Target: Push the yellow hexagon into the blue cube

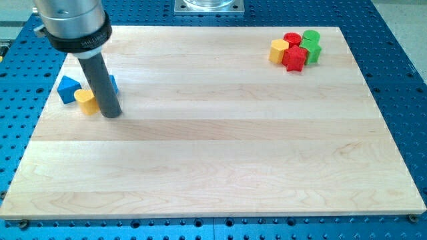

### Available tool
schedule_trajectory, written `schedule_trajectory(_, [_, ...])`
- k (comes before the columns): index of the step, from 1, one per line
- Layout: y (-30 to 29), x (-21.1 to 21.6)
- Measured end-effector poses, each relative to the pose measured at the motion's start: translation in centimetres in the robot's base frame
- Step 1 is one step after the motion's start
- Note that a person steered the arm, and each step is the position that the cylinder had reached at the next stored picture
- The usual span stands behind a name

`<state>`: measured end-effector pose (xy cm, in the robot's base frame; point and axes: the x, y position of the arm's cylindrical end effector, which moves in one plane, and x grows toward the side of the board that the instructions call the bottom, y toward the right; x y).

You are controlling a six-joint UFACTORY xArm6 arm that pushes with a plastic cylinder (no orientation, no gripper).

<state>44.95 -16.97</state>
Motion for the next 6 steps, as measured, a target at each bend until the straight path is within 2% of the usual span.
schedule_trajectory(1, [4.4,1.8])
schedule_trajectory(2, [15.9,1.8])
schedule_trajectory(3, [24.7,-1.7])
schedule_trajectory(4, [34.3,-3.4])
schedule_trajectory(5, [40.1,-9.7])
schedule_trajectory(6, [43.6,-12.6])
